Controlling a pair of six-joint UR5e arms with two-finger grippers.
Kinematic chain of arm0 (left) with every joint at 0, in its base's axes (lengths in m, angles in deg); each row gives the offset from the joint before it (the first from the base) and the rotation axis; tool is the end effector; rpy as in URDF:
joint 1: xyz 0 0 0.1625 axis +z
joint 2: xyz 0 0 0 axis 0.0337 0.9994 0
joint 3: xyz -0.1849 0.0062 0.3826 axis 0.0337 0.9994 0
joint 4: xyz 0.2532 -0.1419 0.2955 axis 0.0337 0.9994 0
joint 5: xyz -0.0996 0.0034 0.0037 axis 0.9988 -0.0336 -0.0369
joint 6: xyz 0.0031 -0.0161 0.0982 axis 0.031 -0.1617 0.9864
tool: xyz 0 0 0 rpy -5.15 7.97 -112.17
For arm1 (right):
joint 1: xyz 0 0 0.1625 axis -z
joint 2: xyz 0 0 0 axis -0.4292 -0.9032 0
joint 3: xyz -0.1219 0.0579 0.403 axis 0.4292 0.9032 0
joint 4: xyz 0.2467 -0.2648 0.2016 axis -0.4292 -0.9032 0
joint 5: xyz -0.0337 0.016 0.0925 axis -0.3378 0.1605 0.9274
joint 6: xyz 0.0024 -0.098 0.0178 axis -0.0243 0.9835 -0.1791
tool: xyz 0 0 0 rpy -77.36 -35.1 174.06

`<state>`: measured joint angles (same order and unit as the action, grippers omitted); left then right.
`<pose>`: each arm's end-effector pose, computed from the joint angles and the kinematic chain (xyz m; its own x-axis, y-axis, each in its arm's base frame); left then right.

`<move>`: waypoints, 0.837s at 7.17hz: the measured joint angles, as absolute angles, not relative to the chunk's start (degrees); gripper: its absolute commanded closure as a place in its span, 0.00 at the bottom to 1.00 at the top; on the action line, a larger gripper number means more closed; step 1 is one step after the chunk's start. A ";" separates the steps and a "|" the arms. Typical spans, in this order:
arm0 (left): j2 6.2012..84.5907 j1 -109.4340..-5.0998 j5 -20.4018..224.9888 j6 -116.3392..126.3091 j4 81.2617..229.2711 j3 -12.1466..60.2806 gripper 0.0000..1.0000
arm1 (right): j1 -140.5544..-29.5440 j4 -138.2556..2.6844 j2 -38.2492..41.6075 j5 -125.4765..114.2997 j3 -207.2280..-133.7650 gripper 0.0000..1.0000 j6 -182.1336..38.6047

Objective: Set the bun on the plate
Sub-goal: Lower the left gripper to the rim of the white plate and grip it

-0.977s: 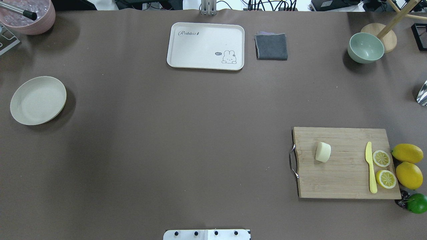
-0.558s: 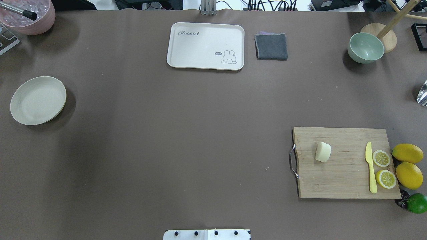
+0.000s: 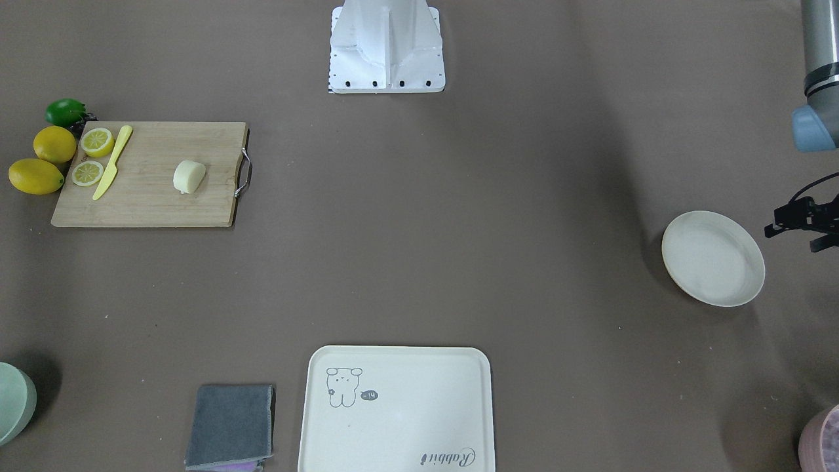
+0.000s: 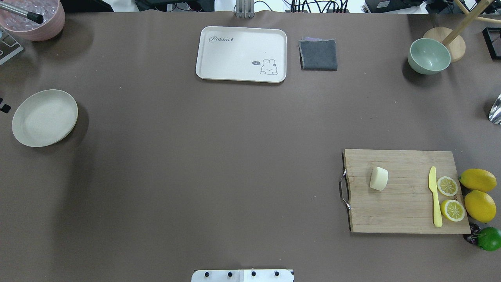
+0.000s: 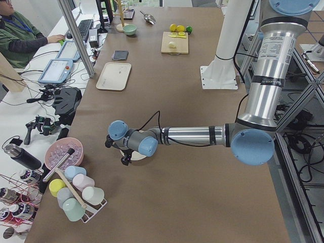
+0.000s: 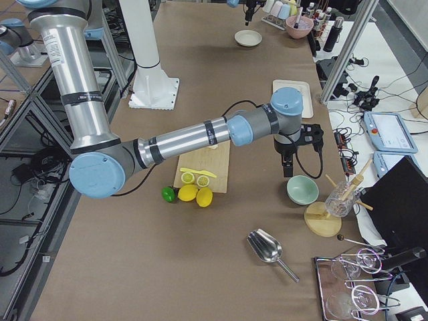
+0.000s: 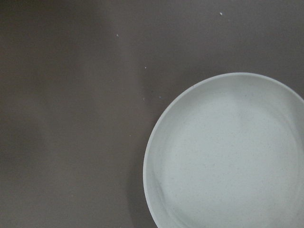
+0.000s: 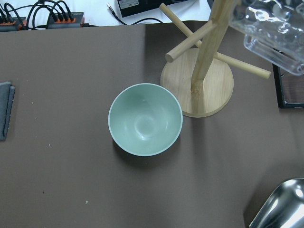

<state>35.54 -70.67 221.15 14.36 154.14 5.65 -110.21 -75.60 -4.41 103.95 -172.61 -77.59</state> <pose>0.1178 -0.5653 0.6646 0.5636 0.3243 -0.7598 -0.2337 0.9448 0.2299 0.0117 -0.5989 0.4715 0.6863 0.0233 0.7269 -0.1926 0.9696 0.1507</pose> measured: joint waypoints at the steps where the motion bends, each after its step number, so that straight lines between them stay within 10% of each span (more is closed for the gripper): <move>1: 36.14 -69.22 220.56 14.34 155.29 3.88 0.11 | -110.16 -75.65 -4.35 103.91 -172.75 0.00 -77.59; 6: 36.75 -68.27 219.65 14.27 155.82 1.69 0.18 | -110.07 -75.59 -4.71 103.90 -173.70 0.00 -77.59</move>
<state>36.75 -68.27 219.65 14.27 155.82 1.69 -110.07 -75.59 -4.71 103.90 -173.70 -77.59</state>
